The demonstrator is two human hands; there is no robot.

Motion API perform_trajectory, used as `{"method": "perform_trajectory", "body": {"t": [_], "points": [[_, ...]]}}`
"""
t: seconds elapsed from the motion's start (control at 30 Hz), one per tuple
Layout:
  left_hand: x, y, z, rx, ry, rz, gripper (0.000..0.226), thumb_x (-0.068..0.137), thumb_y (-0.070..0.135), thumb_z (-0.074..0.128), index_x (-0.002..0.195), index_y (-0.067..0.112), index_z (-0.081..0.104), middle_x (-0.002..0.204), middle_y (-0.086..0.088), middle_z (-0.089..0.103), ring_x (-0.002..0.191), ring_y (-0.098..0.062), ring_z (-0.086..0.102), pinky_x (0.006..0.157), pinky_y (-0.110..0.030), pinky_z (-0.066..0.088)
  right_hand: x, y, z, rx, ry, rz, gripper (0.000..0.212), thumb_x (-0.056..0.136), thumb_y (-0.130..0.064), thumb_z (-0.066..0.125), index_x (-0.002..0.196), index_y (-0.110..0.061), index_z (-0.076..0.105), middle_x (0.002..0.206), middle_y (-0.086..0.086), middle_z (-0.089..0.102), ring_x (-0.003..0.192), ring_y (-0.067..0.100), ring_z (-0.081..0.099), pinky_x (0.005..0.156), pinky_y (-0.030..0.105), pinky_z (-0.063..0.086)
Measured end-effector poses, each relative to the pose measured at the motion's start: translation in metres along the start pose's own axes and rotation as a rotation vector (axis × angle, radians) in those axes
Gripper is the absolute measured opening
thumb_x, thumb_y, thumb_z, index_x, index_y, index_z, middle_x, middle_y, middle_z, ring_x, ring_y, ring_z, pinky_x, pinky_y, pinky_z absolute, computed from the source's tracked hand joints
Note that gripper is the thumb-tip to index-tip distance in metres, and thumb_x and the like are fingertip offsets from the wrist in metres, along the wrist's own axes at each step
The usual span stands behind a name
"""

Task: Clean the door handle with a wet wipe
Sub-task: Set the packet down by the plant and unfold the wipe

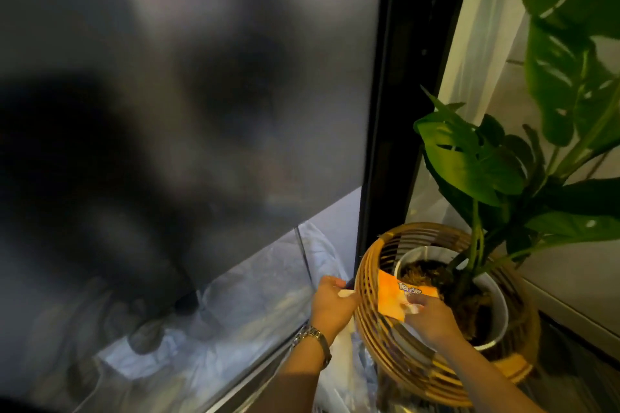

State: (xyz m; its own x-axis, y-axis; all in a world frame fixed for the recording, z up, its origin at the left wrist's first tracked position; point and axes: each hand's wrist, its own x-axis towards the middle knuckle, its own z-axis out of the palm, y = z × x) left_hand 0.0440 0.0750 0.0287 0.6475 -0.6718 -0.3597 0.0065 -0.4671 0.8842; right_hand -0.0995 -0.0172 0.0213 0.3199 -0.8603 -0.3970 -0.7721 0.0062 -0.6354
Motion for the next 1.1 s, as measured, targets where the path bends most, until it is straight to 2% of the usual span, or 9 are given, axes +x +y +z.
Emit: {"method": "perform_trajectory", "body": {"t": [0.07,0.13,0.23,0.33,0.5,0.67,0.83,0.97,1.1], "points": [[-0.016,0.025,-0.025,-0.08,0.032,-0.034,0.018,0.079,0.016,0.06,0.086,0.016,0.044,0.079,-0.001,0.048,0.071,-0.015,0.047,0.056,-0.023,0.038,-0.021,-0.032,-0.01,0.103,0.005,-0.082,0.011,0.085,-0.007,0.064,0.095,-0.005,0.069,0.098,0.017,0.063,0.1,0.031,0.058,0.085,0.034,0.044],[-0.034,0.054,-0.053,-0.171,0.051,-0.053,0.013,0.069,0.019,0.055,0.073,0.015,0.043,0.071,0.0,0.044,0.063,-0.015,0.042,0.055,-0.026,0.035,-0.044,-0.072,-0.02,0.231,-0.087,-0.169,0.008,0.087,-0.011,0.063,0.08,-0.012,0.066,0.087,0.012,0.066,0.093,0.029,0.064,0.08,0.031,0.05],[-0.071,0.105,-0.103,-0.266,0.079,-0.059,0.006,0.055,0.016,0.048,0.06,0.017,0.045,0.061,0.0,0.045,0.055,-0.015,0.042,0.052,-0.024,0.035,-0.091,-0.145,-0.042,0.446,-0.485,-0.158,0.02,0.089,-0.026,0.062,0.089,-0.007,0.068,0.093,0.01,0.07,0.084,0.018,0.066,0.068,0.019,0.052],[-0.111,0.149,-0.152,-0.328,0.066,0.038,0.006,0.069,0.01,0.061,0.069,0.015,0.062,0.067,-0.002,0.06,0.062,-0.015,0.055,0.057,-0.025,0.047,-0.136,-0.209,-0.06,0.437,-0.773,-0.235,0.032,0.081,-0.029,0.071,0.105,-0.009,0.067,0.102,0.01,0.072,0.099,0.023,0.067,0.086,0.033,0.052],[-0.178,0.219,-0.239,-0.321,0.204,0.236,0.01,0.082,0.007,0.065,0.082,0.015,0.07,0.08,-0.004,0.069,0.075,-0.015,0.062,0.068,-0.025,0.053,-0.195,-0.298,-0.089,0.346,-0.668,-0.491,0.012,0.076,-0.004,0.073,0.087,-0.005,0.067,0.075,0.007,0.065,0.068,0.015,0.062,0.06,0.023,0.051],[-0.224,0.259,-0.304,-0.287,0.324,0.308,0.01,0.084,0.012,0.064,0.093,0.016,0.066,0.091,-0.006,0.067,0.081,-0.018,0.061,0.066,-0.024,0.05,-0.246,-0.362,-0.104,0.479,-0.68,-0.588,0.013,0.086,-0.02,0.066,0.08,-0.008,0.063,0.077,0.007,0.063,0.07,0.017,0.059,0.061,0.029,0.052],[-0.261,0.28,-0.337,-0.182,0.343,0.24,0.04,0.072,0.014,0.075,0.107,0.012,0.056,0.1,-0.006,0.064,0.084,-0.018,0.063,0.061,-0.026,0.051,-0.283,-0.4,-0.098,0.472,-0.612,-0.726,0.016,0.094,-0.026,0.053,0.083,-0.015,0.052,0.087,0.008,0.058,0.081,0.021,0.054,0.067,0.036,0.044],[-0.28,0.288,-0.353,-0.127,0.421,0.22,0.024,0.076,-0.005,0.061,0.095,0.008,0.055,0.088,-0.008,0.061,0.075,-0.018,0.061,0.055,-0.025,0.054,-0.303,-0.414,-0.095,0.512,-0.532,-0.729,0.017,0.098,-0.025,0.044,0.083,-0.018,0.046,0.091,0.007,0.052,0.075,0.017,0.05,0.057,0.029,0.041],[-0.295,0.288,-0.367,-0.072,0.511,0.117,0.008,0.077,-0.003,0.059,0.077,0.005,0.058,0.085,-0.011,0.06,0.077,-0.023,0.063,0.058,-0.027,0.059,-0.312,-0.421,-0.105,0.562,-0.614,-0.664,0.022,0.095,-0.031,0.051,0.101,-0.01,0.053,0.097,0.009,0.059,0.08,0.019,0.058,0.065,0.032,0.049]]}}
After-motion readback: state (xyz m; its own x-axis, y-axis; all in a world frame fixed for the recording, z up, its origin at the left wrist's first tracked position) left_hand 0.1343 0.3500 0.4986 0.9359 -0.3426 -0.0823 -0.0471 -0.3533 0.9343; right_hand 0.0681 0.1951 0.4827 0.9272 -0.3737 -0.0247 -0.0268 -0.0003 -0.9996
